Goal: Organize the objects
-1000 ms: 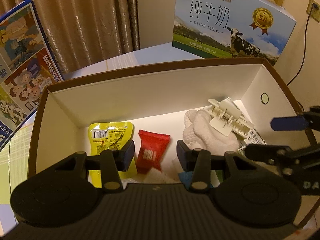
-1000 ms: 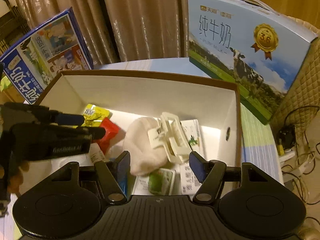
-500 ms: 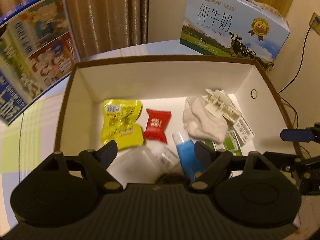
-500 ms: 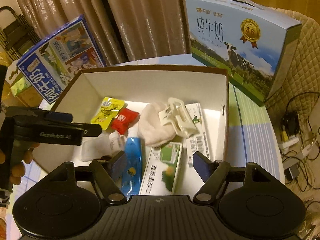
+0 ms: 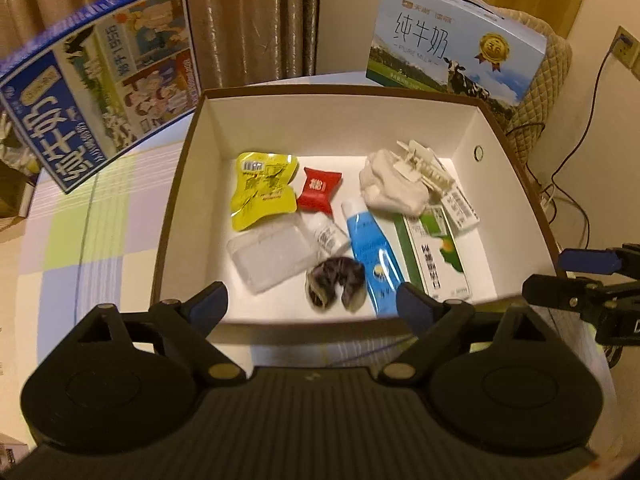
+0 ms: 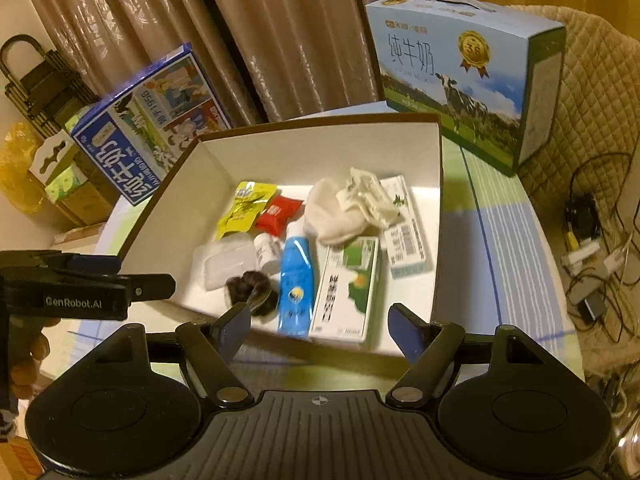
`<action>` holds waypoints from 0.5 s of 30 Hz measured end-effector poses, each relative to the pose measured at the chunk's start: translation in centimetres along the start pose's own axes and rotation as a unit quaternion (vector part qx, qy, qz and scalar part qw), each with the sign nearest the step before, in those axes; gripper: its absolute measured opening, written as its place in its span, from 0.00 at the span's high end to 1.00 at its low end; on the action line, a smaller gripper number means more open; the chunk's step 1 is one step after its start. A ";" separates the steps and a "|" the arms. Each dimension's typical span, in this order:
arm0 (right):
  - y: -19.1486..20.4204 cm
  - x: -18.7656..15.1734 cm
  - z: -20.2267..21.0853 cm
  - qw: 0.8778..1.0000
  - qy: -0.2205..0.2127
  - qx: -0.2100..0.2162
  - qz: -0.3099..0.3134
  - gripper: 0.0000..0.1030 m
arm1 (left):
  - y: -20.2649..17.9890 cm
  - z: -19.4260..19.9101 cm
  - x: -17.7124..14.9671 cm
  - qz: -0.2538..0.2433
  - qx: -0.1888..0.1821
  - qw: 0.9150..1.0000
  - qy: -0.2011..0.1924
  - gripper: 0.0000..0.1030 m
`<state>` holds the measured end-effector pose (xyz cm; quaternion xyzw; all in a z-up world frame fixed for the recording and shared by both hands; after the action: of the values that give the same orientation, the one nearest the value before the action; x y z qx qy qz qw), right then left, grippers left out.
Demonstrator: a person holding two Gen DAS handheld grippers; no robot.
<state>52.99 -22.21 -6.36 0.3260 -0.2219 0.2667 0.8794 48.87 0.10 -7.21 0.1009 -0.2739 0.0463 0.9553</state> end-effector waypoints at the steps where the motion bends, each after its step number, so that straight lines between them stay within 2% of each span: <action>1: 0.2 -0.4 0.3 1.000 0.001 0.002 0.000 0.29 | -0.1 0.5 -0.4 0.001 0.002 1.000 -0.002 0.13; 8: 1.4 -2.4 2.5 1.000 0.002 0.008 0.005 0.29 | -0.3 3.4 -3.4 0.018 0.018 1.000 -0.007 0.09; 15: 2.9 -4.4 3.1 0.999 0.022 0.006 0.030 0.29 | -0.3 6.3 -6.1 0.035 0.042 0.998 -0.015 0.05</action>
<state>47.23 -23.89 -5.41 0.3182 -0.2102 0.3016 0.8738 40.53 -1.73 -5.32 0.1320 -0.2891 0.0894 0.9439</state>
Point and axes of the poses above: each gripper's, at about its wrist camera, not at the fingertips, and z roughly against the way its jaws point, y to its left, x to its top, the point moved 5 cm from there along -z, roughly the way its jaws point, and after that the axes turned 13 degrees about x, right-handed, at the moved point
